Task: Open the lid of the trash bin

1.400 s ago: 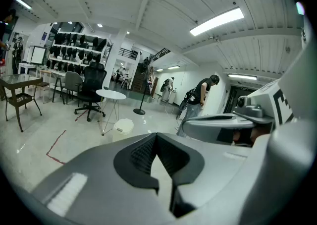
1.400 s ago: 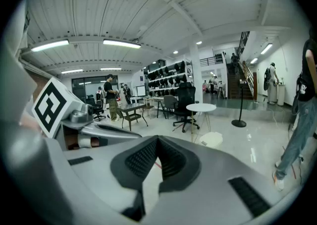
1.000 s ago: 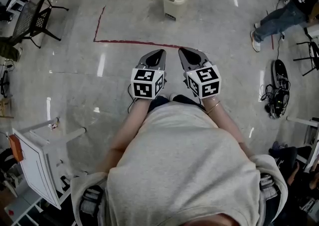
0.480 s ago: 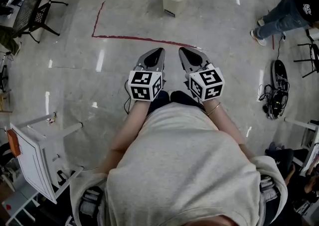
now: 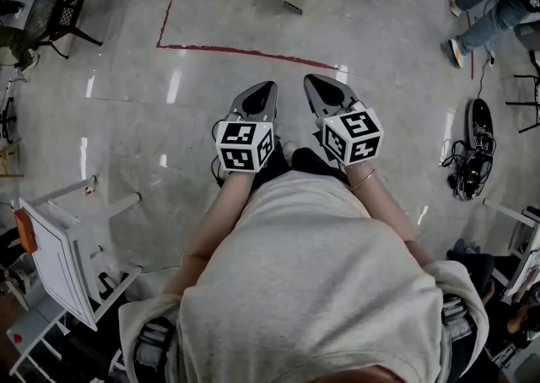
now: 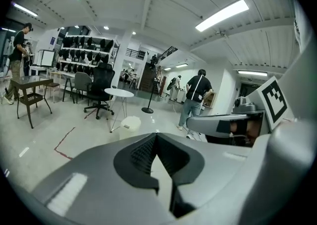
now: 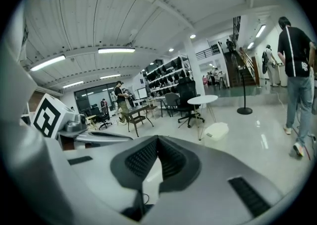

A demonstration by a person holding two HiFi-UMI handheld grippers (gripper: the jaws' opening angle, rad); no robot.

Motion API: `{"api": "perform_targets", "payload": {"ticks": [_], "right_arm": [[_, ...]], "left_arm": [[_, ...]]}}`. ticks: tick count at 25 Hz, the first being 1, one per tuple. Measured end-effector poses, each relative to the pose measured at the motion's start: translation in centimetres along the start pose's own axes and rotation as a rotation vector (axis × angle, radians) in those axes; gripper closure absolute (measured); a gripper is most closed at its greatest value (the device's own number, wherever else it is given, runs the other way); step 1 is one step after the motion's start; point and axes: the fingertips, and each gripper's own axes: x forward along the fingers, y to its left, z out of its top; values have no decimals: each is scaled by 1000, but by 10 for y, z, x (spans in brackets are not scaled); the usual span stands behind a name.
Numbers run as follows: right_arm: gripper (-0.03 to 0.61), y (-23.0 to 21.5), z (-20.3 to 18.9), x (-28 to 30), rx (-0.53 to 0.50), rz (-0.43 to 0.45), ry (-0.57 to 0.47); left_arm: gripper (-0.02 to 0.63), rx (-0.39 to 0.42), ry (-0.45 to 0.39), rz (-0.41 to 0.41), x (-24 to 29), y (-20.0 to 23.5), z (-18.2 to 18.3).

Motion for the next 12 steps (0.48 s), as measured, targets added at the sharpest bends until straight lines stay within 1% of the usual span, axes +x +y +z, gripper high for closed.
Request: {"api": "perform_targets", "payload": {"ticks": [3, 6, 9, 12], "right_arm": [[571, -7, 4, 20, 8, 6, 11], [571, -24, 13, 46, 14, -16, 12], [571, -41, 30, 82, 18, -39, 5], [571, -55, 56, 123, 29, -66, -13]], "left_arm": [[606, -15, 7, 3, 16, 20, 6], [606, -11, 8, -7, 41, 45, 22], [606, -2, 3, -22, 67, 76, 46], [606, 12, 6, -38, 92, 114, 78]]}}
